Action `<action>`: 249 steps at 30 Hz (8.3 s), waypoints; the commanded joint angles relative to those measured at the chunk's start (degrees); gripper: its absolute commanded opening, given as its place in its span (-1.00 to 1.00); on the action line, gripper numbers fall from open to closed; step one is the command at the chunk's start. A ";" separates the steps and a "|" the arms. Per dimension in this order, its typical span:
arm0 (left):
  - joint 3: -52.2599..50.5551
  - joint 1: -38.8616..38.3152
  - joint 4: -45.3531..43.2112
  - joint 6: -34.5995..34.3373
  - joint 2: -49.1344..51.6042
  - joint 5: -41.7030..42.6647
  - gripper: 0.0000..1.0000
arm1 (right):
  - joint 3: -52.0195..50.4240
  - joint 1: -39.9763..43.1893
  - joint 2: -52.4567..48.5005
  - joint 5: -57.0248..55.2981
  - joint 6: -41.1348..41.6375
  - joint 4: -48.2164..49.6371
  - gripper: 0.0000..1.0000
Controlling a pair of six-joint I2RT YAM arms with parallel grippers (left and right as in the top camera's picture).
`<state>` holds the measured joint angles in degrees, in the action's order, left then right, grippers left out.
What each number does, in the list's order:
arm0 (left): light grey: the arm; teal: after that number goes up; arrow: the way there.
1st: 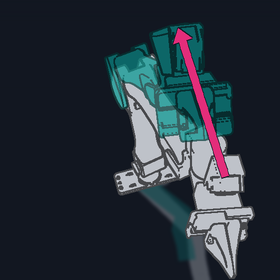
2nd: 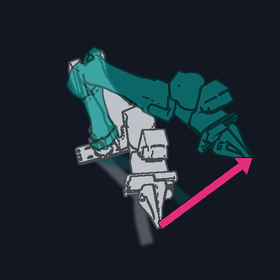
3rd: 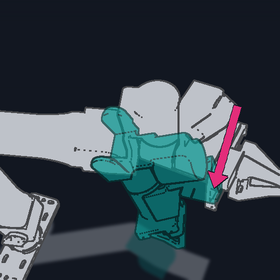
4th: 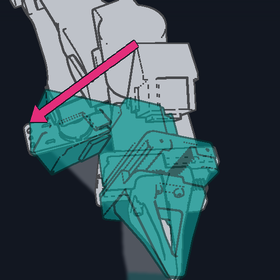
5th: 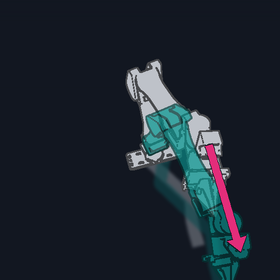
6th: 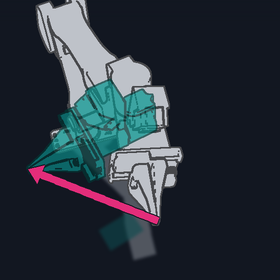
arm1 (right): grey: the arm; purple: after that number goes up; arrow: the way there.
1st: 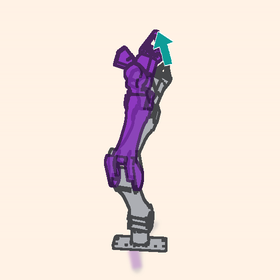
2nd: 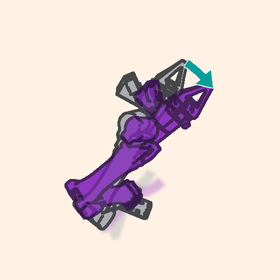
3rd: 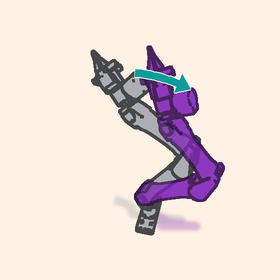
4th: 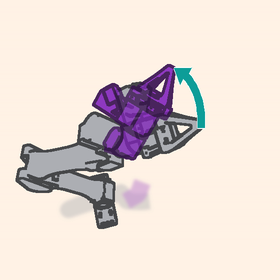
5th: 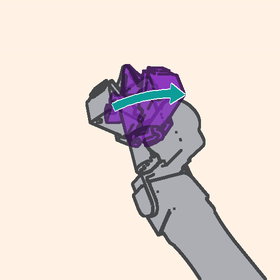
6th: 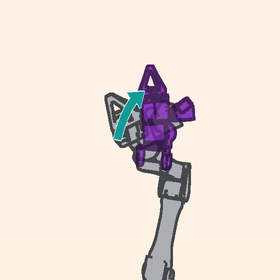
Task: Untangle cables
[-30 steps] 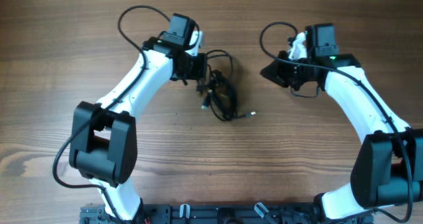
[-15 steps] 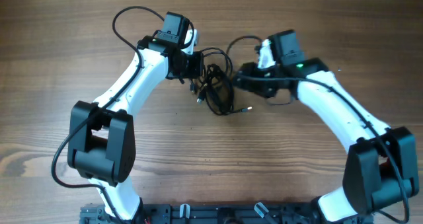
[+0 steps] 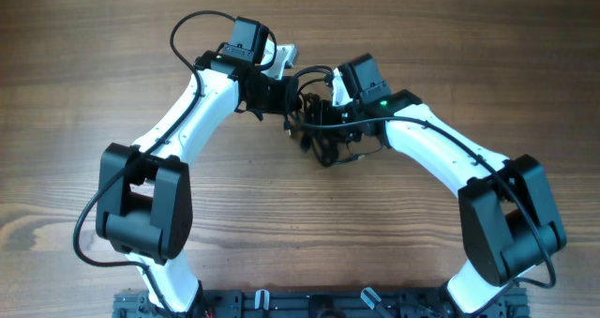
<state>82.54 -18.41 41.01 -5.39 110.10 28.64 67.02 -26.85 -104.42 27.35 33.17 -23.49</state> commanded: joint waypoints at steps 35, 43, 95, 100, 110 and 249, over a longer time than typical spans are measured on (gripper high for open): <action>-2.10 14.64 5.92 -28.52 0.70 -26.38 -0.92 | 0.74 18.14 -1.03 -30.29 -2.60 -18.29 -0.81; -2.10 11.63 4.90 -28.06 0.70 -26.36 -0.78 | 0.74 18.14 -1.03 -0.79 -14.51 -13.14 -0.90; -2.10 10.73 2.34 7.76 0.70 11.82 -0.01 | 0.74 6.49 -1.03 11.26 -21.11 -0.50 -0.91; -2.10 6.34 0.81 10.97 0.70 7.56 0.17 | 0.74 6.49 -1.03 11.28 -21.09 -0.37 -0.91; -2.10 -0.72 -1.62 10.93 0.70 -6.08 0.03 | 0.74 6.38 -1.03 14.29 -21.27 -0.35 -0.91; -2.10 8.79 0.31 7.91 5.09 -3.26 0.08 | 0.74 6.58 -1.03 30.12 -22.71 3.10 -0.91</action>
<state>80.82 -9.52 41.52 3.33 114.43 27.22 67.83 -20.18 -105.03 55.29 11.64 -20.69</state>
